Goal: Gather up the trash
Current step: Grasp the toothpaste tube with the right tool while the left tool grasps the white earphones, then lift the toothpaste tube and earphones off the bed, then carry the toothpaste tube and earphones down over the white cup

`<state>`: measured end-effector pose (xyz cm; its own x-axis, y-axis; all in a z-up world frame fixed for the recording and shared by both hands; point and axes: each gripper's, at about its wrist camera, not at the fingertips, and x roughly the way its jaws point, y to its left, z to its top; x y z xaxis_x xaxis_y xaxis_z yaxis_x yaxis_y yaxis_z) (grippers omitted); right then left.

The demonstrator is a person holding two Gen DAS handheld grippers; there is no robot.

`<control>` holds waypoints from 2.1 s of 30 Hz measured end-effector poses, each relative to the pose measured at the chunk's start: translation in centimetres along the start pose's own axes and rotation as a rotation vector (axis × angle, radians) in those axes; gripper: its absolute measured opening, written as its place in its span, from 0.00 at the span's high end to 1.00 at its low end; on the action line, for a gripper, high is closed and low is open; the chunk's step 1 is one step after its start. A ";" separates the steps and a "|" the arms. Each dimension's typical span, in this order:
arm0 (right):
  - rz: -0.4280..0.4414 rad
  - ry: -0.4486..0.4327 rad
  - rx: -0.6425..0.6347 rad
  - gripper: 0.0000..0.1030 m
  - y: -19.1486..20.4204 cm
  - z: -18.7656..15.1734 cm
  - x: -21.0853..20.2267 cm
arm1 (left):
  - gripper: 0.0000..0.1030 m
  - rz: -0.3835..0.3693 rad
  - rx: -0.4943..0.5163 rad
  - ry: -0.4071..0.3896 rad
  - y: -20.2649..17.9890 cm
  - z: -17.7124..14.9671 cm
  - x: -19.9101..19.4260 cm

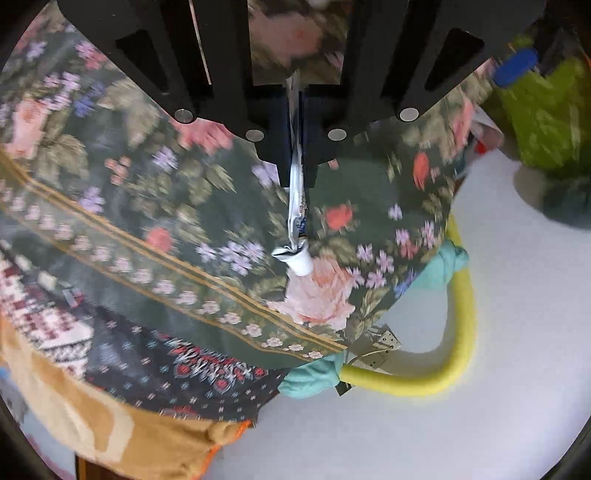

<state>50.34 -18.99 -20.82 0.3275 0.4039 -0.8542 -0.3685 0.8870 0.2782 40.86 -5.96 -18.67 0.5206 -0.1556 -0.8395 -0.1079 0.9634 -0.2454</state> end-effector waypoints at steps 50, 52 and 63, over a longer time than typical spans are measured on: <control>0.108 -0.135 -0.247 0.95 12.9 -13.4 -18.9 | 0.91 0.202 -0.015 -0.135 2.3 -10.4 -18.3; 0.124 -0.121 -0.276 0.95 15.0 -14.2 -18.5 | 0.91 0.218 -0.043 -0.130 4.2 -11.7 -19.1; 0.177 -0.042 -0.435 0.95 24.6 -18.0 -15.9 | 0.91 0.281 -0.144 -0.059 12.7 -19.2 -21.0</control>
<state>20.43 -7.63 -8.24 0.2587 0.5570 -0.7892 -0.7489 0.6317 0.2003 12.30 5.31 -13.45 0.5011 0.1293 -0.8557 -0.3709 0.9255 -0.0774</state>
